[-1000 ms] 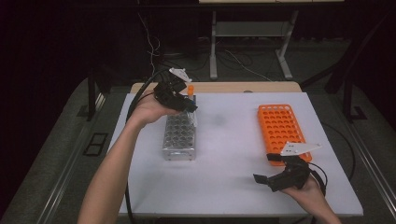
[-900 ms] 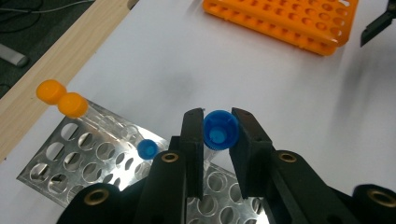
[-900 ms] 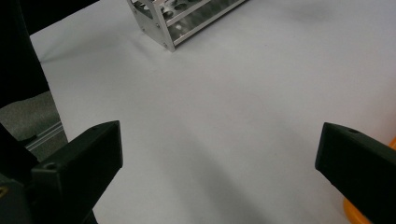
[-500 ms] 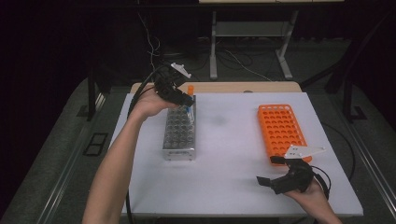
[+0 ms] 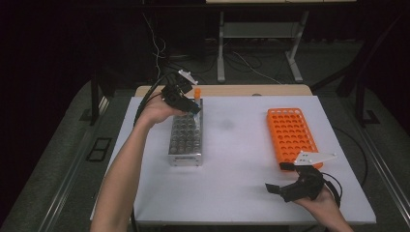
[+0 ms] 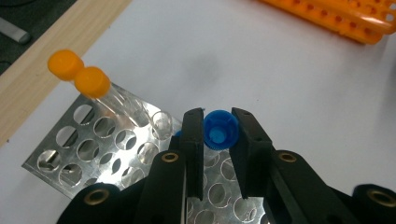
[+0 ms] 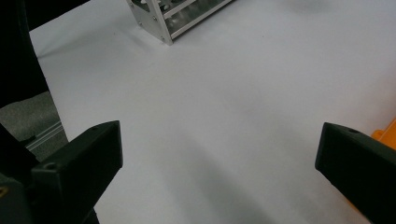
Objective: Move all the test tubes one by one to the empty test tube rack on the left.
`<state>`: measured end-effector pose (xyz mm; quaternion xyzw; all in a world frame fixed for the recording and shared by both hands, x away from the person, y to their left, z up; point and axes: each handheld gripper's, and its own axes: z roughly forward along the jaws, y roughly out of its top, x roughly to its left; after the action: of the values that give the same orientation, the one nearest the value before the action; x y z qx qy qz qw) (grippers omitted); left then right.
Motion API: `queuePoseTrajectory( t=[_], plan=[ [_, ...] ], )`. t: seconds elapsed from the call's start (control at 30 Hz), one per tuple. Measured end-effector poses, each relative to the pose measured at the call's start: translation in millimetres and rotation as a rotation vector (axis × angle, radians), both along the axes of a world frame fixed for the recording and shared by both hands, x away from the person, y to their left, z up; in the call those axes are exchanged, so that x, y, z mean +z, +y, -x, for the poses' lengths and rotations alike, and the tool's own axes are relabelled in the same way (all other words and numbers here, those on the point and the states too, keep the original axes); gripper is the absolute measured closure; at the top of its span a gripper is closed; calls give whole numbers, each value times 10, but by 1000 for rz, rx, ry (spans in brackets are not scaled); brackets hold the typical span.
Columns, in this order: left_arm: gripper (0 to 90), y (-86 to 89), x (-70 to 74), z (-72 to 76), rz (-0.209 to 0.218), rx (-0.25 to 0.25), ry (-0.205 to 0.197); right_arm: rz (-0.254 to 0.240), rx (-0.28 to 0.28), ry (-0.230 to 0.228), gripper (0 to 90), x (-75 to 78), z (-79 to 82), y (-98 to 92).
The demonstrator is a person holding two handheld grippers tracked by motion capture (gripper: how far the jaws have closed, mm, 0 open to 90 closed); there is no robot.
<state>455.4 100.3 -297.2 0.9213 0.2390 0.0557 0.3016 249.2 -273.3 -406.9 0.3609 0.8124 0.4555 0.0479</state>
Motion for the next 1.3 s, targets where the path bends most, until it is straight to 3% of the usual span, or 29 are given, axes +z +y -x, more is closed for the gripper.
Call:
queuePoseTrajectory(
  t=[0.23, 0.7, 0.87, 1.07, 1.3],
  plan=[
    [743, 4, -159, -9, 2, 6, 25, -8, -5, -8, 3, 0, 8, -23],
    [725, 4, -346, 12, 1, -1, 53, -29, -16, -15, 3, -12, 28, -61],
    [648, 16, -325, 49, 24, 9, 61, -36, -18, -11, 3, -29, 32, -76],
    [568, 68, -194, 129, 61, 29, 35, -38, -21, -13, 3, -26, 36, -86],
    [418, 165, -66, 360, 134, 54, 3, -46, -30, -23, 3, -14, 33, -114]
  ],
)
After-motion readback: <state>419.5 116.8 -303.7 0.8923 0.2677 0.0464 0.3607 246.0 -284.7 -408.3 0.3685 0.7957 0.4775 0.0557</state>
